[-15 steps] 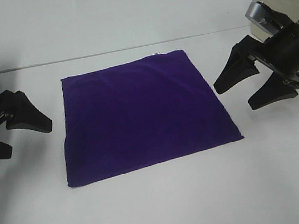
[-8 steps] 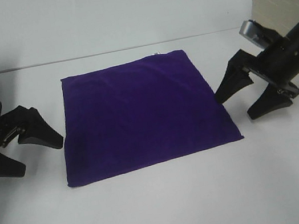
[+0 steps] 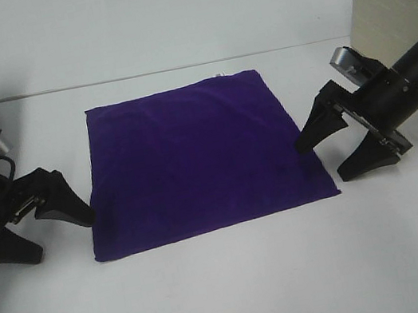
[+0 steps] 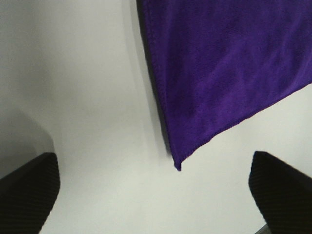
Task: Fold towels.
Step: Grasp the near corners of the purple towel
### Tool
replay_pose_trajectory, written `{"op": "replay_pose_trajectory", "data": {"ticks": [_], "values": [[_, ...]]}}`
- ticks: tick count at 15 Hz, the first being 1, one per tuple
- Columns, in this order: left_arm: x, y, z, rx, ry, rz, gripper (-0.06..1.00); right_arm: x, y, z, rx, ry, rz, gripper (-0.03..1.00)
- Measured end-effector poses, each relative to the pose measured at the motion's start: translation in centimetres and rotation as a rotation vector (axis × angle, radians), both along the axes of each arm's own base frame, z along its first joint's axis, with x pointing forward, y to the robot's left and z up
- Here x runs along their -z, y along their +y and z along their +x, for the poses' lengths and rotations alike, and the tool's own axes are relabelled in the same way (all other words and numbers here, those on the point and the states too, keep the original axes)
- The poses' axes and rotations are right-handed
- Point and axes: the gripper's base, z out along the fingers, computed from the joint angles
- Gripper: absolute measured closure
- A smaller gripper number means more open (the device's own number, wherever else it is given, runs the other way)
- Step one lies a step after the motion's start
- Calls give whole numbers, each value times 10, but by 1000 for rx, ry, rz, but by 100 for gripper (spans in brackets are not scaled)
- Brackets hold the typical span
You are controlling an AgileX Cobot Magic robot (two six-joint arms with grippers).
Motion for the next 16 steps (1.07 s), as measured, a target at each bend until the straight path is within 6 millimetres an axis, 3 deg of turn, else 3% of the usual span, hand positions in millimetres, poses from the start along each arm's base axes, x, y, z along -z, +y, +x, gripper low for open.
{"op": "replay_pose_trajectory", "data": {"ticks": [3,9,16], "values": [[4,0,0,-2,9,-5,-3,-2,-1,3,18,18,-11,5],[5,-1,0,1,13,-11,-3,-15,-16,14,-47,24,-197,5],[13,-4,2,4,47,-57,-3,-11,-16,15,-59,29,-205,5]]}}
